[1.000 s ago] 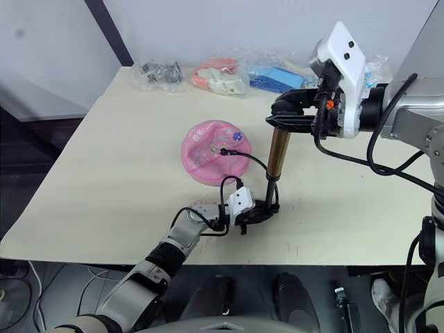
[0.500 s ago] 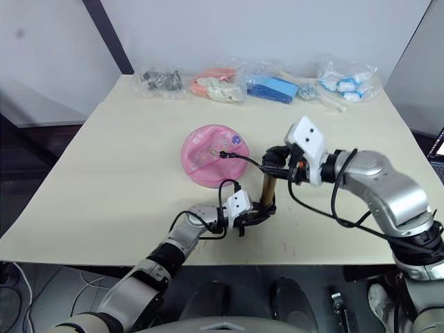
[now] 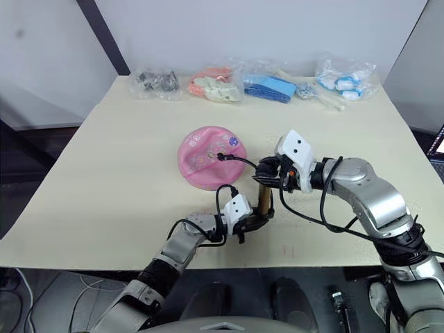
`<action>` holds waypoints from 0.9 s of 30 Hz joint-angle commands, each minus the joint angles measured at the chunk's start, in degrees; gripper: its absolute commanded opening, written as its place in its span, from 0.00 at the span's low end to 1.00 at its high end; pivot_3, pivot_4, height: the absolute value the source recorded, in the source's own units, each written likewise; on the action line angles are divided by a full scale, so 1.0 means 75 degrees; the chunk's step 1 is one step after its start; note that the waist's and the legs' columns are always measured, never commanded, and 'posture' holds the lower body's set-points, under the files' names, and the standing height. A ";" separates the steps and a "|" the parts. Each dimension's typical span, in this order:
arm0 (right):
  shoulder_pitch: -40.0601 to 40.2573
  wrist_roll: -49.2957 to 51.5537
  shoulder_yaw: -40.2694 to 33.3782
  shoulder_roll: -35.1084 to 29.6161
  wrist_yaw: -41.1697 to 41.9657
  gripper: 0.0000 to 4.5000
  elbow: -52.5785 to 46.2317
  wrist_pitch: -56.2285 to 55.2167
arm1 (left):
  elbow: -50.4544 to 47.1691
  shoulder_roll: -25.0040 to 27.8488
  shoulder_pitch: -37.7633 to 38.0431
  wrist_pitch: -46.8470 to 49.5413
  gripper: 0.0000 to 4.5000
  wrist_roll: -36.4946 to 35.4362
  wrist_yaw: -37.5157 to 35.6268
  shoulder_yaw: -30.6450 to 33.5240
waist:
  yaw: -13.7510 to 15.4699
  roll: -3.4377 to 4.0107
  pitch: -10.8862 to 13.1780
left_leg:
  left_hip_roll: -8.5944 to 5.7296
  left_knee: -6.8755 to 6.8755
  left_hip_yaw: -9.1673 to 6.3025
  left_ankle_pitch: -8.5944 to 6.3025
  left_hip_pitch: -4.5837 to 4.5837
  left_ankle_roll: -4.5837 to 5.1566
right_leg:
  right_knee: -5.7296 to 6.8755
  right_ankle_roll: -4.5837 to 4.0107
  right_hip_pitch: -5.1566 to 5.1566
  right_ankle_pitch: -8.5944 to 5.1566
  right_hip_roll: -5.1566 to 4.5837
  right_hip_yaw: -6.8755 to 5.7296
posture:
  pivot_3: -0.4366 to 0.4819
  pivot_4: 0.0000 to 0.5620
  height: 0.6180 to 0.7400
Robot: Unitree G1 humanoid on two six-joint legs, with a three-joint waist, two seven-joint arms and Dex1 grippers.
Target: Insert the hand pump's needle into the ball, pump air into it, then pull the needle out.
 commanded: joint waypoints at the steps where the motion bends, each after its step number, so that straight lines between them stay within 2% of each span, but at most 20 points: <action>1: -0.1043 0.0876 -0.1073 -0.0307 0.0115 0.37 -0.0594 0.0729 | -0.0226 0.0058 0.0308 0.0577 0.24 0.0359 -0.0192 -0.0652 | 0.0050 0.0042 0.0033 | -0.0014 0.0010 0.0000 0.0001 -0.0054 0.0000 | 0.0006 0.0000 -0.0052 0.0004 -0.0005 0.0001 | 0.48 0.27 1.00; 4: -0.1608 0.1399 -0.1552 -0.0606 0.0127 0.37 -0.0776 0.1242 | -0.0509 0.0075 0.0307 0.0862 0.24 0.0325 -0.0186 -0.0678 | 0.0137 0.0050 0.0068 | -0.0023 0.0029 0.0004 0.0002 -0.0130 -0.0001 | 0.0018 0.0007 -0.0120 0.0013 -0.0008 0.0005 | 0.48 0.27 1.00; 10: -0.2368 0.1992 -0.2107 -0.1345 0.0172 0.37 -0.0850 0.1820 | -0.0864 0.0094 0.0246 0.1285 0.24 0.0249 -0.0149 -0.0744 | 0.0188 0.0048 0.0095 | -0.0027 0.0026 0.0008 0.0001 -0.0145 0.0000 | 0.0003 0.0012 -0.0121 0.0010 -0.0023 -0.0008 | 0.48 0.27 1.00; 16: -0.2578 0.2260 -0.2150 -0.1712 0.0117 0.37 -0.0848 0.1937 | -0.0949 0.0124 0.0093 0.1513 0.24 0.0182 -0.0179 -0.0727 | 0.0187 0.0043 0.0119 | -0.0033 0.0032 0.0024 0.0001 -0.0145 0.0000 | 0.0004 0.0017 -0.0121 0.0013 -0.0026 -0.0006 | 0.48 0.27 1.00; 20: -0.1744 0.1957 -0.1781 -0.1737 0.0020 0.37 -0.1072 0.1626 | -0.1140 0.0166 0.0102 0.1662 0.24 0.0156 -0.0201 -0.0732 | 0.0191 0.0039 0.0117 | -0.0032 0.0040 0.0030 0.0001 -0.0146 0.0000 | 0.0007 0.0018 -0.0118 0.0013 -0.0024 -0.0009 | 0.48 0.27 1.00; 23: -0.0272 0.1539 -0.1190 -0.1459 -0.0225 0.37 -0.1284 0.1182 | -0.1460 0.0248 0.0242 0.1801 0.24 0.0151 -0.0199 -0.0763 | 0.0193 0.0005 0.0100 | -0.0031 0.0040 0.0029 0.0001 -0.0145 0.0000 | 0.0004 0.0019 -0.0112 0.0013 -0.0024 -0.0016 | 0.48 0.27 1.00; 27: 0.1018 0.1006 -0.0498 -0.1153 -0.0427 0.37 -0.1346 0.0583 | -0.1726 0.0317 0.0357 0.1953 0.24 0.0147 -0.0146 -0.0813 | 0.0148 0.0006 0.0093 | -0.0024 0.0039 0.0029 0.0001 -0.0120 0.0000 | 0.0010 0.0018 -0.0093 0.0013 -0.0019 -0.0008 | 0.48 0.27 1.00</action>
